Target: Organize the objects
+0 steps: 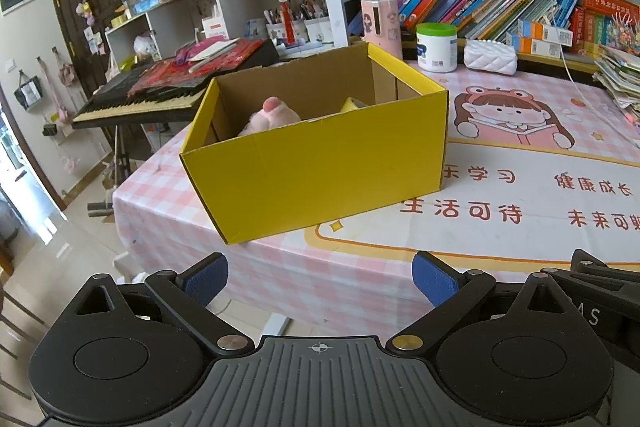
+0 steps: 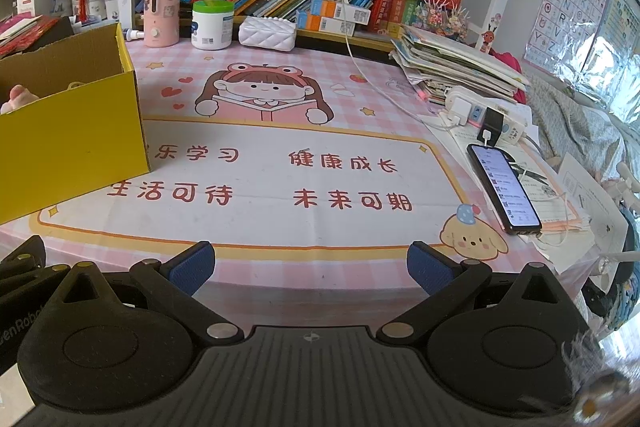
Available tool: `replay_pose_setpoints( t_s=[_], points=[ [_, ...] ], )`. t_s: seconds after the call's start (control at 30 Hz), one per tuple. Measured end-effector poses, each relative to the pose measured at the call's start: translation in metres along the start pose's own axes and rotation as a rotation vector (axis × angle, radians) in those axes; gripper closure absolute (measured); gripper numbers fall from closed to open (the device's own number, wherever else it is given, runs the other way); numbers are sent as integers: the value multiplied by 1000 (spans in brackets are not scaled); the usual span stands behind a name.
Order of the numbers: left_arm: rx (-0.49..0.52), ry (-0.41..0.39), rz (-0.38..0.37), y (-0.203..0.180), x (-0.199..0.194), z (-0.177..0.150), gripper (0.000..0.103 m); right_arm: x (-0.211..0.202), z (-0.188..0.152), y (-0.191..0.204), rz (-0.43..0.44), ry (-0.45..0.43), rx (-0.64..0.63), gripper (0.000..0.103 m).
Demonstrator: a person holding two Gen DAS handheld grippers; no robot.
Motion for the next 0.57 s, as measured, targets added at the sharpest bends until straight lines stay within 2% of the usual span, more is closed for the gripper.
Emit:
replay_pose_setpoints(
  t_s=[0.57],
  points=[
    [-16,15,-9,5,0,-3,3,1,-5,-2,0,0,1,0]
  ],
)
Point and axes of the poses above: each gripper's, at about its wrist camera, not at the fingertips, and x roughly the way its jaws point, y to its left, z to its top, the point moved 8 cm from there along x, roughly the way its jaws point, and after that the axes turned 3 degrees about z, right-handed, at the moved point
